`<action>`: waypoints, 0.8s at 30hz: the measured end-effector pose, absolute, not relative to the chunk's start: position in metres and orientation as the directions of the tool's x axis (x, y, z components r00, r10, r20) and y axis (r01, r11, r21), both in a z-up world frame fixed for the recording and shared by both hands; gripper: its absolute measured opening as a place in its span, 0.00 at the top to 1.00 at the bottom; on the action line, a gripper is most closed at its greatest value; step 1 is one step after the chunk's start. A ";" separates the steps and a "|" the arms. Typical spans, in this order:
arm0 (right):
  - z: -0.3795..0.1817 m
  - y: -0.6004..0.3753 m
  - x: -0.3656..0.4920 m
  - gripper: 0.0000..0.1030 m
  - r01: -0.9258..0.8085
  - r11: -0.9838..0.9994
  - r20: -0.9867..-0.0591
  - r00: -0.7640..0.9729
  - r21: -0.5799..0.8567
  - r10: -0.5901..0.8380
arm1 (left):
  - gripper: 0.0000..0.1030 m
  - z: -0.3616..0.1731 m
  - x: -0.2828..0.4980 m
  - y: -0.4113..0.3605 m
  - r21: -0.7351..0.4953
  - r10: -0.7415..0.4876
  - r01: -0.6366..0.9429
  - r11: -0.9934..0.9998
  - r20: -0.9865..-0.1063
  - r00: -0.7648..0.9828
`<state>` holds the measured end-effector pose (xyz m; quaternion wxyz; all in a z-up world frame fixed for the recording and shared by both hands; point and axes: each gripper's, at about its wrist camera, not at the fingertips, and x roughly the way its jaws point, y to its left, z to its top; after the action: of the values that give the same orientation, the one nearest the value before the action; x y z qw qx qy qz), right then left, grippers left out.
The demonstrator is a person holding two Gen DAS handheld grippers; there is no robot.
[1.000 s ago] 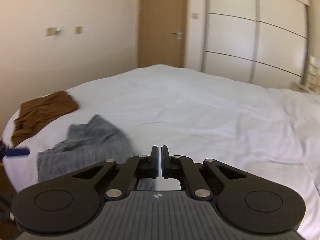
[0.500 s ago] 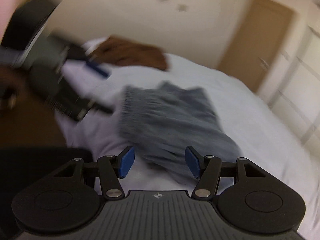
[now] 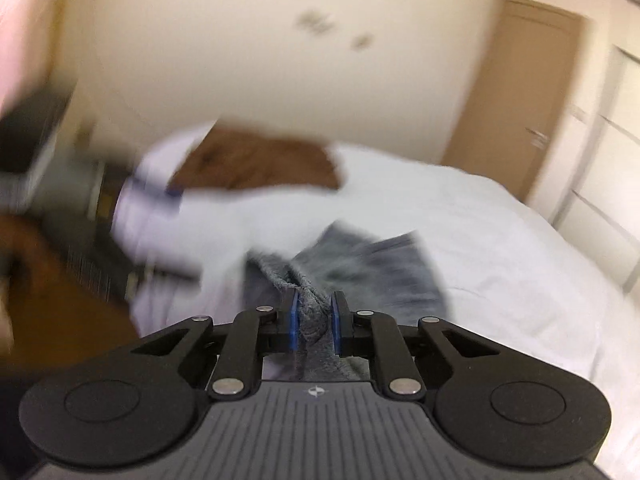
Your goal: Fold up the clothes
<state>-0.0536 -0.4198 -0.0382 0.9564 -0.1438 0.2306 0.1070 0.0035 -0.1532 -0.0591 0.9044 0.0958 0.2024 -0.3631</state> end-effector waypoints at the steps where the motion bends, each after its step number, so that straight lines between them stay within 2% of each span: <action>1: -0.029 -0.430 -0.057 0.86 -0.234 0.954 -0.444 0.886 -0.188 0.130 | 0.04 -0.058 0.002 -0.161 0.013 -0.637 0.710 0.704 -0.431 0.639; 3: -0.013 -0.453 -0.064 0.86 -0.157 0.979 -0.389 0.916 -0.129 0.095 | 0.05 -0.056 0.000 -0.177 -0.014 -0.673 0.737 0.676 -0.421 0.608; 6: -0.003 -0.481 -0.071 0.86 -0.070 0.992 -0.362 0.932 -0.105 0.028 | 0.06 -0.054 -0.002 -0.202 -0.044 -0.718 0.776 0.629 -0.416 0.558; 9: 0.001 -0.505 -0.076 0.86 -0.005 0.997 -0.347 0.938 -0.073 -0.021 | 0.14 -0.059 -0.002 -0.227 -0.020 -0.733 0.812 0.583 -0.444 0.515; 12: -0.005 -0.523 -0.079 0.86 0.024 0.999 -0.350 0.936 -0.031 -0.033 | 0.37 -0.066 0.003 -0.237 0.006 -0.721 0.823 0.568 -0.479 0.501; 14: -0.014 -0.526 -0.080 0.86 0.022 0.999 -0.360 0.933 -0.030 -0.031 | 0.67 -0.071 0.007 -0.242 0.022 -0.710 0.828 0.561 -0.502 0.494; 16: -0.023 -0.528 -0.080 0.85 0.016 0.999 -0.374 0.927 -0.030 -0.026 | 0.77 -0.077 0.011 -0.243 0.031 -0.701 0.832 0.553 -0.522 0.486; 18: -0.033 -0.529 -0.084 0.84 0.009 0.999 -0.391 0.920 -0.037 -0.023 | 0.79 -0.079 0.014 -0.238 0.025 -0.701 0.833 0.553 -0.528 0.480; 19: -0.037 -0.530 -0.087 0.82 0.006 0.999 -0.400 0.916 -0.043 -0.023 | 0.79 -0.079 0.016 -0.237 0.027 -0.698 0.831 0.555 -0.529 0.483; 21: -0.048 -0.529 -0.087 0.71 -0.005 0.999 -0.419 0.908 -0.045 -0.014 | 0.79 -0.079 0.018 -0.236 0.031 -0.695 0.830 0.557 -0.530 0.486; 23: -0.060 -0.526 -0.090 0.51 -0.012 0.998 -0.434 0.901 -0.057 -0.014 | 0.79 -0.079 0.019 -0.237 0.033 -0.695 0.832 0.553 -0.532 0.483; 24: -0.065 -0.525 -0.091 0.49 -0.016 0.998 -0.442 0.897 -0.059 -0.012 | 0.79 -0.080 0.020 -0.237 0.034 -0.696 0.833 0.552 -0.533 0.482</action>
<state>-0.0909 -0.5246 -0.0649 0.9734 -0.0307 0.2272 0.0011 0.0201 -0.2371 -0.0796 0.8485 0.1458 0.2364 -0.4505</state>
